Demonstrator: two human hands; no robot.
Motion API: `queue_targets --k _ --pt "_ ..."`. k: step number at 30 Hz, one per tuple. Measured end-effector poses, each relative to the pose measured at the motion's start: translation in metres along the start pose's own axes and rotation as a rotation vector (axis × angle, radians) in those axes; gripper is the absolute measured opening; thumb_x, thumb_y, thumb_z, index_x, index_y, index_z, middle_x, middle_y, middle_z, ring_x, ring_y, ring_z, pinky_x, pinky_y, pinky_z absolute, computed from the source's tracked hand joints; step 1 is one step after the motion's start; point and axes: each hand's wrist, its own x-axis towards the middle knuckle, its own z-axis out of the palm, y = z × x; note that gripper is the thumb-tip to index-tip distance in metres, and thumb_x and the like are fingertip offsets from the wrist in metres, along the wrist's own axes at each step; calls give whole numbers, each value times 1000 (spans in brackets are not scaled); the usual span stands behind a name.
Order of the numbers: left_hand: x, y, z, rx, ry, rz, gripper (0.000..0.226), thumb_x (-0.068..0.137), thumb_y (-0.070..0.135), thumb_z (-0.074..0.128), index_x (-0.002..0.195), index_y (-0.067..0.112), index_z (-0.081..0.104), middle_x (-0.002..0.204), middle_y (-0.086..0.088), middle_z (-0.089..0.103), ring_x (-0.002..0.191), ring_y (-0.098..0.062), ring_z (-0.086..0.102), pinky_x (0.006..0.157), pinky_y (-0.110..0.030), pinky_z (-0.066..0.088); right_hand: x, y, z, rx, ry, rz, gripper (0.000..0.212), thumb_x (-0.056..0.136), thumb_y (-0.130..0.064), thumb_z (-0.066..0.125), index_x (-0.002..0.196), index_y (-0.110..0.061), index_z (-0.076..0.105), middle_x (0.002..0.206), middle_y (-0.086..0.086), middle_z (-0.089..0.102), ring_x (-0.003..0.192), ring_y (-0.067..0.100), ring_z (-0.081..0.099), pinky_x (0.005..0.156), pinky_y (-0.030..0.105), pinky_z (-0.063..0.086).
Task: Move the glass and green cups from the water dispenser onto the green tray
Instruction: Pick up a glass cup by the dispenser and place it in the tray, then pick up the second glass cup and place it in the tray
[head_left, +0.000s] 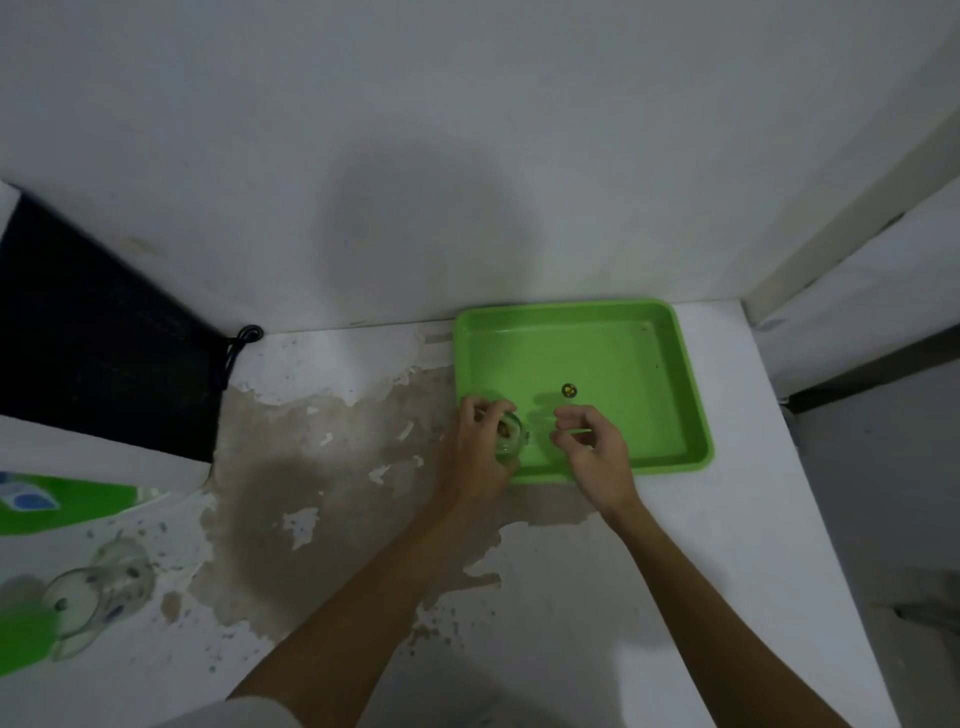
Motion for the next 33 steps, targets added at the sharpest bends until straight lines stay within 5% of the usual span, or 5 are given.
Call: queue_targets --k 12,15,19,28,33 --pt "-123 -116 -97 -277 161 -87 19 78 13 74 91 26 69 89 10 64 81 -2 60 72 -28 55 -62 -37 88 -125 -149 -251 18 85 0 63 88 -17 71 70 -1 63 68 13 58 66 26 48" --pt "-158 -151 -121 -316 201 -150 16 81 13 72 88 27 69 84 12 65 78 -5 61 69 -24 54 -84 -43 130 -122 -233 -253 16 84 -6 64 85 -20 70 67 12 63 68 30 62 66 39 51" --pt "-205 -200 -157 -294 324 -243 26 79 9 74 82 32 63 80 16 61 78 4 59 67 -14 46 -114 -52 201 -118 -369 -247 13 82 -6 63 84 -18 70 60 0 57 64 25 60 68 42 52" --pt "-253 -293 -220 -92 566 -381 32 68 12 78 95 25 66 104 4 51 98 -20 55 81 -32 52 -163 -78 321 -203 -590 -224 22 85 -1 63 82 -21 71 70 10 66 68 20 63 69 28 52" --pt "-248 -331 -229 -73 449 -481 64 68 22 81 128 24 59 131 -7 48 117 -29 51 95 -39 53 -171 -85 358 -216 -618 -210 28 85 0 62 80 -26 70 70 14 68 64 16 62 70 32 52"
